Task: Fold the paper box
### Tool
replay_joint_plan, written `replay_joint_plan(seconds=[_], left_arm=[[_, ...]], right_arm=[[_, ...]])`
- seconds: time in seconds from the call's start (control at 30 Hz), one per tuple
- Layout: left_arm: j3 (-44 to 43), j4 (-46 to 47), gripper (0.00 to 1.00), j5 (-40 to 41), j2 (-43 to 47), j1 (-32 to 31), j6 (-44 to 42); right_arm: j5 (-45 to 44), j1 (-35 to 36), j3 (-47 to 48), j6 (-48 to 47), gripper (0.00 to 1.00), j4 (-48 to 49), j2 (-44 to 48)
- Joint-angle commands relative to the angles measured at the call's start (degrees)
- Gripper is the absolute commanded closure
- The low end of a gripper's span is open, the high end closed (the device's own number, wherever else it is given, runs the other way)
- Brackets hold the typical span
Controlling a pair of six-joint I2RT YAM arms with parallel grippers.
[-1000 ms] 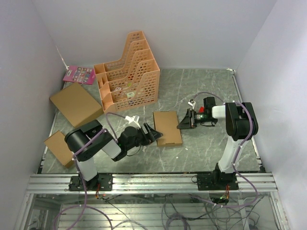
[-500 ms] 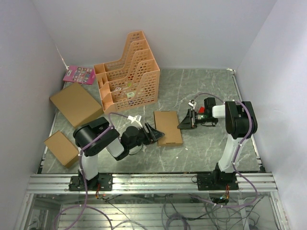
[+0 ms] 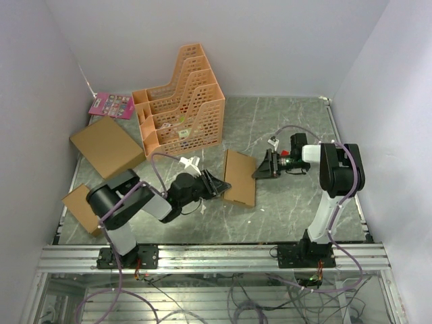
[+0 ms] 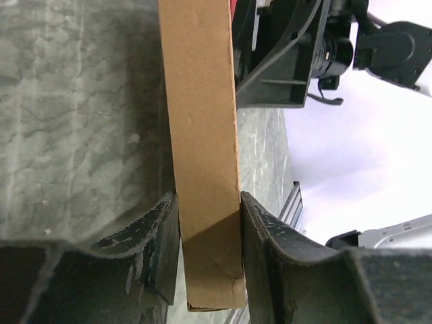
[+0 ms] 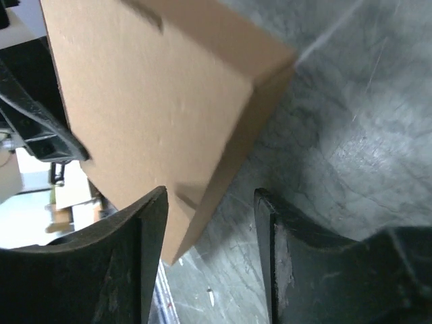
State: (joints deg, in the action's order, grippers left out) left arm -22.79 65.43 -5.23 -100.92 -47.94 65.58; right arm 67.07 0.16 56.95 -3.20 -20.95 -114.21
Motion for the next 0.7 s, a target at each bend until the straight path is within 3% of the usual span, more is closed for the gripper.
replay_joint_plan(seconds=[0.0,0.1,0.33,0.5,0.67], left_arm=[[-1.2,-10.5,0.73,1.3,8.9,-0.1,-6.7],[-2.8,-24.9,0.73,2.6,17.4,-0.1,-11.6],[-17.9,-75.8,0.75,15.4,32.9,-0.1,-27.4],[-29.6,-98.6,0.78,25.6,32.2,-1.0,-33.6],[-39.5,-113.7,0.79,39.3,26.3,-5.4,-33.5]], right_arm=[[-1.7,-1.9,3.9,-9.4,0.44,-6.0,6.0],[-1.1,-3.5,5.1,-12.8,0.42,-9.0,10.5],[-3.2,-6.5,3.5,-11.6,0.42,-5.6,21.5],[-3.2,-9.0,3.3,-11.2,0.42,-4.8,24.1],[-2.9,-10.6,3.2,-11.1,0.42,-4.8,24.7]])
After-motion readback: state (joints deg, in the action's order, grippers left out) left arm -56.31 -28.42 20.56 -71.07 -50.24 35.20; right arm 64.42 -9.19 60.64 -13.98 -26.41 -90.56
